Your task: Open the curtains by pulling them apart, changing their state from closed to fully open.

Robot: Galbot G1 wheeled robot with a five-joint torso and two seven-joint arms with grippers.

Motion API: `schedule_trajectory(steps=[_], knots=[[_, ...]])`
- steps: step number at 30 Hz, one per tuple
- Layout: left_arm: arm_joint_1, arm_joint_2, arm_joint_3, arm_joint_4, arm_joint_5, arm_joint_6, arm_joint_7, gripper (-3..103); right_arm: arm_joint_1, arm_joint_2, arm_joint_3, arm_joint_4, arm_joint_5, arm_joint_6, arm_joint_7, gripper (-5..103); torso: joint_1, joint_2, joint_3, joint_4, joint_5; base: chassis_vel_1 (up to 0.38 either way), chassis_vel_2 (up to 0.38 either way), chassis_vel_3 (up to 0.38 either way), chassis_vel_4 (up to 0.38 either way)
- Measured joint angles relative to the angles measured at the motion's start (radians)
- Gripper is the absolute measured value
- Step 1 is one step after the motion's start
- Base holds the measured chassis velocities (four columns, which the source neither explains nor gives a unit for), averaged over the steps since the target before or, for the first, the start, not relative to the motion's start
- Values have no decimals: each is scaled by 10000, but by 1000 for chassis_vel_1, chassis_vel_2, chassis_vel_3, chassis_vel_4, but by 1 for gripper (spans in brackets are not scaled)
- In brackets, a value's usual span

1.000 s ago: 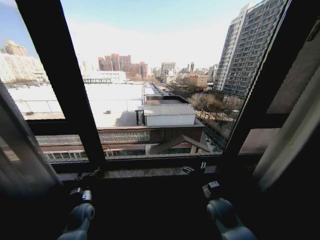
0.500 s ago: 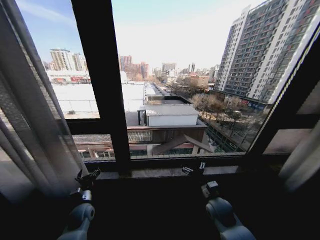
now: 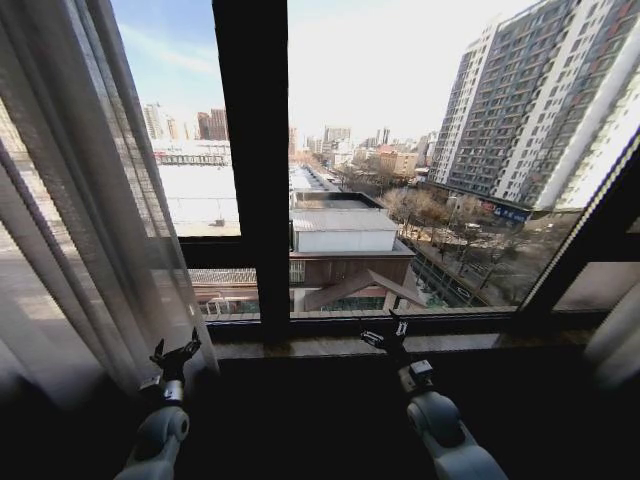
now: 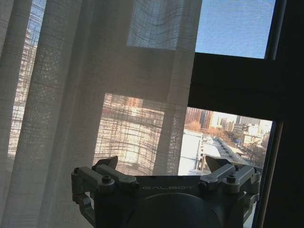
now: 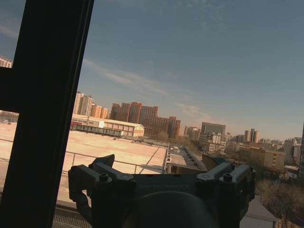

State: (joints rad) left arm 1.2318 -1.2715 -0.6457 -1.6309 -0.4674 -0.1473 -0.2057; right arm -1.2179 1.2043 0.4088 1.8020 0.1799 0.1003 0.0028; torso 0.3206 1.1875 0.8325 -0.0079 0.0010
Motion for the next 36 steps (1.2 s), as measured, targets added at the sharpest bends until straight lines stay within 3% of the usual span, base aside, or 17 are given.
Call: schedule_trajectory(steps=[9, 36], knots=[[0, 0, 0, 0, 0, 0, 2, 100, -45, -33, -51, 38, 208, -160, 201, 100, -1, 1, -1, 8, -17, -24, -22, 23, 14], [0, 1, -3, 0, 0, 0, -1, 100, -175, -76, -76, 638, 807, -438, 185, 100, -1, 0, -1, 6, -11, 0, 0, 0, 0]])
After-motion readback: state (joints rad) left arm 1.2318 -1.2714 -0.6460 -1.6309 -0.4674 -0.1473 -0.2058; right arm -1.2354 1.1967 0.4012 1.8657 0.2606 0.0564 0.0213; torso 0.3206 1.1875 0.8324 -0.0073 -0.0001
